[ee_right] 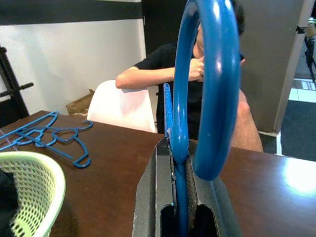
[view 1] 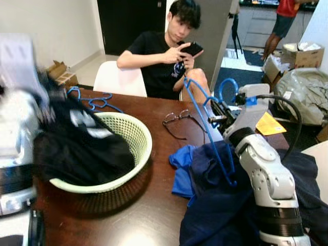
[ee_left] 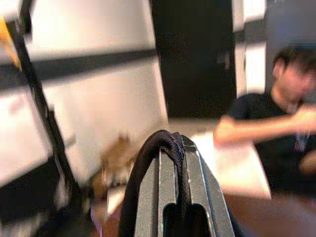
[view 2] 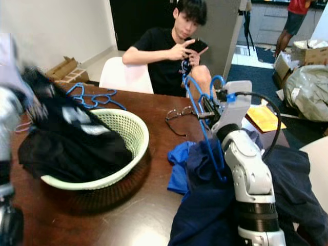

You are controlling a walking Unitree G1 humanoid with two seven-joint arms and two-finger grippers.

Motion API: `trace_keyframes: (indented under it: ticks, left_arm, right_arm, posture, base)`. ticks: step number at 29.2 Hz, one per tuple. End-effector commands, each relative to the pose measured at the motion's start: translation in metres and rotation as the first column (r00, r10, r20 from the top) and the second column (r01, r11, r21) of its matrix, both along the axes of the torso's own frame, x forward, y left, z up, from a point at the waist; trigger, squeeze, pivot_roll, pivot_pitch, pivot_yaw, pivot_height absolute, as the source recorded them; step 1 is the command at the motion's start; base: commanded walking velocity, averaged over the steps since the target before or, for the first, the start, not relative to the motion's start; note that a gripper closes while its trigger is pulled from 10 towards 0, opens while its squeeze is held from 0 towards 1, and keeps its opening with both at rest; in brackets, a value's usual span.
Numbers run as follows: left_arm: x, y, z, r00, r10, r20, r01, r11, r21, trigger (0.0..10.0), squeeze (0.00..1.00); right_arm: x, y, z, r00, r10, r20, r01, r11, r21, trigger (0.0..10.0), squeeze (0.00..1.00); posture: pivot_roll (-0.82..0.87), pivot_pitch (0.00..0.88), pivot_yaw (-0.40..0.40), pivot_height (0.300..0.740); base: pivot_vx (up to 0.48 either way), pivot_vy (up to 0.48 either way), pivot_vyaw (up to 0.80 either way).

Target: Hang hanger

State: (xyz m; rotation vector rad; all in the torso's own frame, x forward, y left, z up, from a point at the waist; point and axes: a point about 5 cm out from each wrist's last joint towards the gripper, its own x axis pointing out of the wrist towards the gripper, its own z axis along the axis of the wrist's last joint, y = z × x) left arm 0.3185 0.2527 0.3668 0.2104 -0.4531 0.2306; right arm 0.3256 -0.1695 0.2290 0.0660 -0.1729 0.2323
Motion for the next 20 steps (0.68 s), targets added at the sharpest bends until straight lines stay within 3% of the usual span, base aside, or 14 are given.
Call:
trace_keyframes:
  ticks: [1,2,3,4,7,10,12,14,16,19,20]
  left_arm:
    - [-0.008,-0.013,0.040,0.988,-0.081,0.131,0.070,0.994,0.086,0.0,0.00]
    - [-0.008,-0.013,0.040,0.988,-0.081,0.131,0.070,0.994,0.086,0.0,0.00]
    - [-0.012,-0.020,0.057,0.974,-0.136,0.184,0.115,0.986,0.119,0.0,0.00]
    - [-0.012,-0.020,0.057,0.974,-0.136,0.184,0.115,0.986,0.119,0.0,0.00]
    - [-0.017,-0.030,0.082,0.943,-0.225,0.246,0.188,0.968,0.165,0.0,0.00]
    - [-0.020,-0.034,0.092,0.926,-0.263,0.270,0.220,0.959,0.179,0.0,0.00]
    - [-0.029,-0.044,0.112,0.884,-0.339,0.323,0.282,0.936,0.211,0.0,0.00]
    - [-0.029,-0.044,0.112,0.884,-0.339,0.323,0.282,0.936,0.211,0.0,0.00]
    - [-0.035,-0.056,0.120,0.849,-0.403,0.342,0.342,0.912,0.226,0.0,0.00]
    - [-0.029,-0.068,0.110,0.837,-0.457,0.301,0.407,0.887,0.215,0.0,0.00]
    - [-0.022,-0.077,0.098,0.828,-0.499,0.256,0.461,0.865,0.196,0.0,0.00]
  right_arm:
    - [0.002,0.002,0.001,1.000,0.002,0.010,-0.002,1.000,0.002,10.0,0.00]
    - [0.002,0.002,0.001,1.000,0.002,0.010,-0.002,1.000,0.002,10.0,0.00]
    - [0.002,0.003,0.001,1.000,0.003,0.011,-0.003,1.000,0.004,10.0,0.00]
    - [0.002,0.003,0.001,1.000,0.003,0.011,-0.003,1.000,0.004,10.0,0.00]
    - [0.003,0.004,0.001,1.000,0.005,0.013,-0.005,1.000,0.007,10.0,0.00]
    - [0.003,0.005,0.001,1.000,0.005,0.015,-0.006,1.000,0.009,10.0,0.00]
    - [0.004,0.006,0.002,1.000,0.006,0.018,-0.006,1.000,0.013,10.0,0.00]
    - [0.004,0.006,0.002,1.000,0.006,0.018,-0.006,1.000,0.013,10.0,0.00]
    - [0.004,0.006,0.002,1.000,0.004,0.020,-0.004,1.000,0.015,10.0,0.00]
    - [0.004,0.006,0.002,1.000,0.003,0.020,-0.003,1.000,0.015,10.0,0.00]
    - [0.004,0.005,0.002,1.000,0.002,0.020,-0.003,1.000,0.015,10.0,0.00]
  posture:
    - [0.07,0.000,-0.014,0.740]
    - [0.07,0.000,-0.014,0.740]
    - [0.07,0.000,-0.015,0.740]
    - [0.07,0.000,-0.015,0.740]
    - [0.08,0.000,-0.013,0.740]
    - [0.08,0.000,-0.013,0.740]
    - [0.08,0.000,-0.010,0.740]
    - [0.08,0.000,-0.010,0.740]
    - [0.08,0.000,-0.009,0.740]
    - [0.07,0.000,-0.008,0.740]
    - [0.07,0.000,-0.008,0.740]
  base:
    - [0.000,0.000,0.00]
    - [0.000,0.000,0.00]
    - [0.000,0.000,0.00]
    - [0.000,0.000,0.00]
    - [0.000,0.000,0.00]
    - [0.000,0.000,0.00]
    - [0.000,0.000,0.00]
    - [0.000,0.000,0.00]
    - [0.000,0.000,0.00]
    - [0.000,0.000,0.00]
    - [0.000,0.000,0.00]
